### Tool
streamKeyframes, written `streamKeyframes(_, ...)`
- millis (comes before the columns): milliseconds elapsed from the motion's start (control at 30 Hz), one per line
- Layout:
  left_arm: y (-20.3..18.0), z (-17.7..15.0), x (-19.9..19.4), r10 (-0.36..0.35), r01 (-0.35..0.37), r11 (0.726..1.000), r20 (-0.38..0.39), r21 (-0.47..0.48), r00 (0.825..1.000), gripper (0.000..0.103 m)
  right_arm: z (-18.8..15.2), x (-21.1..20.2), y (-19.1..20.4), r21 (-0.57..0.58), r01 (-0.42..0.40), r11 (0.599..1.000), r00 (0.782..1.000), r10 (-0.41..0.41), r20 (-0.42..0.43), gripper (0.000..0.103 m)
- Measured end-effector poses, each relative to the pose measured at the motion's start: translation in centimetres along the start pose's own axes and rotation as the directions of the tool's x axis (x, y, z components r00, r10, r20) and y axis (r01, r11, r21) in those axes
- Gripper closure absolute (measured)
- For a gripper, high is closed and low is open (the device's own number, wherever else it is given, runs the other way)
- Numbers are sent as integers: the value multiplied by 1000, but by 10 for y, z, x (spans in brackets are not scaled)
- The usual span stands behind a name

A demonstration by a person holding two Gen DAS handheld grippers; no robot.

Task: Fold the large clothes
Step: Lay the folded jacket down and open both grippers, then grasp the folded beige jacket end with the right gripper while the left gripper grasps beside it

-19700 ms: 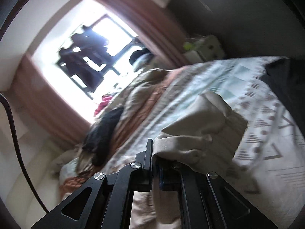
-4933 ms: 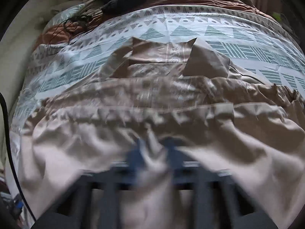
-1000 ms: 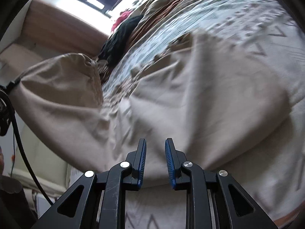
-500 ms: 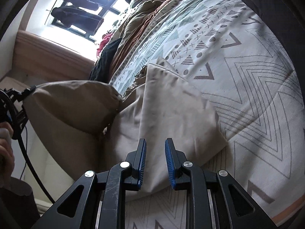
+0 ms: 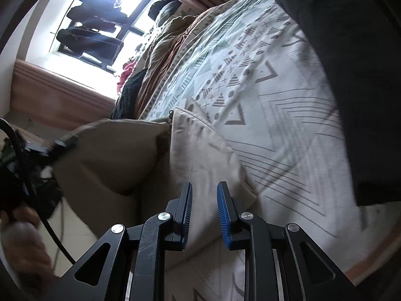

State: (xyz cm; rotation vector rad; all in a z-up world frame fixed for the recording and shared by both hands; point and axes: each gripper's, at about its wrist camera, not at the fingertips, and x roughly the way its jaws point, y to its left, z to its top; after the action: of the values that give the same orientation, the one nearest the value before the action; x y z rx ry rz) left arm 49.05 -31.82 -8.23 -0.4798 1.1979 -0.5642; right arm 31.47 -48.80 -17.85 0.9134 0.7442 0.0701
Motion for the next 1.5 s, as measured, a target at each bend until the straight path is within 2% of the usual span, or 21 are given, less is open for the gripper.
streamKeyframes(67,3,-9,14,9,-9,1000,-33,6,999,92,1,-8,-4,4,19,1000,1000,-19,13,80)
streamKeyframes(133,5,-17,25,20,-19,1000,-88,11,996,79,0,-13,-8,15,38,999,999,-38,17,79)
streamKeyframes(233,11,-17,25,-71,71,997,-135,-8,988,69,0,-18,-14,25,46,999,999,-46,14,74)
streamKeyframes(300,19,-12,11,-65,64,998,-97,-12,993,62,-1,-20,-12,20,26,999,1000,-26,16,68)
streamKeyframes(333,23,-9,3,-59,58,998,-72,-13,996,54,-1,-20,-11,15,17,1000,1000,-17,15,60)
streamKeyframes(367,28,-7,-5,-55,54,998,-48,-14,997,50,-3,-19,-10,10,12,1000,1000,-12,12,53)
streamKeyframes(433,43,-4,-24,-34,34,999,9,-17,999,43,-5,-14,-8,2,0,1000,1000,0,-1,51)
streamKeyframes(600,98,5,-62,61,-56,997,95,-59,994,43,-13,5,4,-16,-28,999,998,27,-59,51)
streamKeyframes(700,128,3,-81,118,-110,991,130,-73,984,43,-17,16,21,-49,-37,998,996,33,-85,51)
streamKeyframes(833,174,-6,-102,199,-182,977,171,-108,965,43,-21,36,35,-98,-11,995,993,0,-114,51)
streamKeyframes(1000,223,-14,-106,262,-232,957,177,-174,949,43,-20,59,41,-139,37,990,992,-54,-118,51)
streamKeyframes(1133,253,-17,-96,269,-234,944,132,-235,954,43,-17,74,46,-158,66,985,990,-84,-109,51)
streamKeyframes(1167,258,-18,-94,282,-246,938,124,-245,951,43,-17,77,50,-181,86,980,990,-104,-93,57)
streamKeyframes(1200,262,-20,-92,295,-260,932,113,-251,949,43,-17,79,52,-199,100,975,989,-119,-88,67)
streamKeyframes(1233,264,-20,-88,295,-263,932,100,-248,950,43,-17,80,55,-229,108,967,988,-131,-87,90)
streamKeyframes(1367,269,-24,-75,290,-269,933,53,-240,956,43,-14,76,69,-338,160,927,985,-172,-5,93)
streamKeyframes(1500,265,-29,-68,268,-253,942,39,-220,963,43,-7,65,69,-348,172,922,985,-165,51,94)
